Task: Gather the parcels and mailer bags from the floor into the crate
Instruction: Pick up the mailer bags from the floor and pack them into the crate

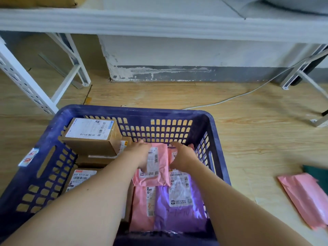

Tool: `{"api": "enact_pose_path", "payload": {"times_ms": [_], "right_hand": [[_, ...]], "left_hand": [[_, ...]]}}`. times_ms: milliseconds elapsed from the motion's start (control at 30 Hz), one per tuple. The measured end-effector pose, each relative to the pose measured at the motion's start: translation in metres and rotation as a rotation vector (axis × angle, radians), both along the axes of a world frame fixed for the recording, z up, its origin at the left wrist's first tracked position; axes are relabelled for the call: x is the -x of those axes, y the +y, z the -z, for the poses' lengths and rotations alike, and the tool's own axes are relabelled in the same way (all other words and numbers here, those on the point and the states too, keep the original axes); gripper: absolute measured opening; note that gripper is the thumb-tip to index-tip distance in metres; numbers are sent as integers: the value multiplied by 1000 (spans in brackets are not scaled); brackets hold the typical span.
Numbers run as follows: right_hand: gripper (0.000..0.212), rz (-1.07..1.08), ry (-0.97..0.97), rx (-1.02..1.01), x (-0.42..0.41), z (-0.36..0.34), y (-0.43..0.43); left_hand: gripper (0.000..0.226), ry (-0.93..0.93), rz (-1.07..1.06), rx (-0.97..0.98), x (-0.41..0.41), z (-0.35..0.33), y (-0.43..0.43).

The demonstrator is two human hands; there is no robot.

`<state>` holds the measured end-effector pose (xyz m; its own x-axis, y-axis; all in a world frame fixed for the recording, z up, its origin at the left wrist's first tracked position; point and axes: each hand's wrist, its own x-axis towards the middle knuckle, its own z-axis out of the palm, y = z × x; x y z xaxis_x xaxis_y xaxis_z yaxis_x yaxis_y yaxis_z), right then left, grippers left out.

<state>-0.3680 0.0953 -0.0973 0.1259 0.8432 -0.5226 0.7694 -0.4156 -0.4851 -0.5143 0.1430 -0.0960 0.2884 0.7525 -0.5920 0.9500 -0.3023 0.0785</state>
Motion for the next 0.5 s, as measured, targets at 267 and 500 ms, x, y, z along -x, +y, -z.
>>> {"api": "enact_pose_path", "payload": {"times_ms": [267,500], "right_hand": [[42,74,-24,-304,-15,-88,-32],[33,158,-130,-489,-43,-154,-83]], "left_hand": [[59,-100,105,-144,-21,-89,-18],[39,-451,167,-290,-72,-150,-49]]}}
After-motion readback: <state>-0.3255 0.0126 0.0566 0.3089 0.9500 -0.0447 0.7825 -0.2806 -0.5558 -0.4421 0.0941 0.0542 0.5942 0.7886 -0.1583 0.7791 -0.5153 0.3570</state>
